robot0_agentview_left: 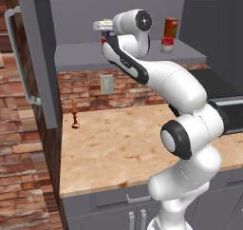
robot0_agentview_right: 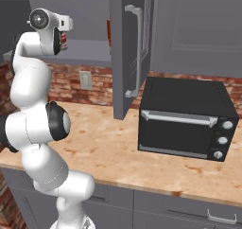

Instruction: Stack two cans on top of the other two cans in the cabinet.

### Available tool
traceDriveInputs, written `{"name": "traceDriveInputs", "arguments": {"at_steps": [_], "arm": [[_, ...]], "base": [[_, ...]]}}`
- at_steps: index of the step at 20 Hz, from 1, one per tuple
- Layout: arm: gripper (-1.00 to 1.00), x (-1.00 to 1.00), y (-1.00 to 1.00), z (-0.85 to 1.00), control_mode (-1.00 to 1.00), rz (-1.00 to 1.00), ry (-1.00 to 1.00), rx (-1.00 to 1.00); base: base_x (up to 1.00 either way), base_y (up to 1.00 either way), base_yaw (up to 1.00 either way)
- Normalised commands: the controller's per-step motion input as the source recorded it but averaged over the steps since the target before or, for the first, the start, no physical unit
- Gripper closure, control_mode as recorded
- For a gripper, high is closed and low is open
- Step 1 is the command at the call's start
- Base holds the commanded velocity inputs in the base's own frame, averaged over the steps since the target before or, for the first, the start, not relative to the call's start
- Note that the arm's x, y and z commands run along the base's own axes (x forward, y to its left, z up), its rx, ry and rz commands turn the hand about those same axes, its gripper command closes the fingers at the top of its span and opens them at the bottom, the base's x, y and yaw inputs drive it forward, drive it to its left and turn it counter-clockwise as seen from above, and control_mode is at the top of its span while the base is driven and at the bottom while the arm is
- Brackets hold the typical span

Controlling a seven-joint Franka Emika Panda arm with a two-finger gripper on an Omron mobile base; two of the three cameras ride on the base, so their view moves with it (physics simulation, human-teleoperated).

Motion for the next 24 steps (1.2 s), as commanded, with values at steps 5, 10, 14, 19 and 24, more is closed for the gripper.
{"name": "traceDriveInputs", "arguments": {"at_steps": [5,10,14,19,24], "arm": [[1.0,0.0,0.0,0.0,-1.0,0.0,0.0,0.0],[1.0,0.0,0.0,0.0,-1.0,0.0,0.0,0.0],[1.0,0.0,0.0,0.0,-1.0,0.0,0.0,0.0],[1.0,0.0,0.0,0.0,-1.0,0.0,0.0,0.0],[1.0,0.0,0.0,0.0,-1.0,0.0,0.0,0.0]], "base": [[0.0,0.0,0.0],[0.0,0.0,0.0],[0.0,0.0,0.0],[0.0,0.0,0.0],[0.0,0.0,0.0]]}}
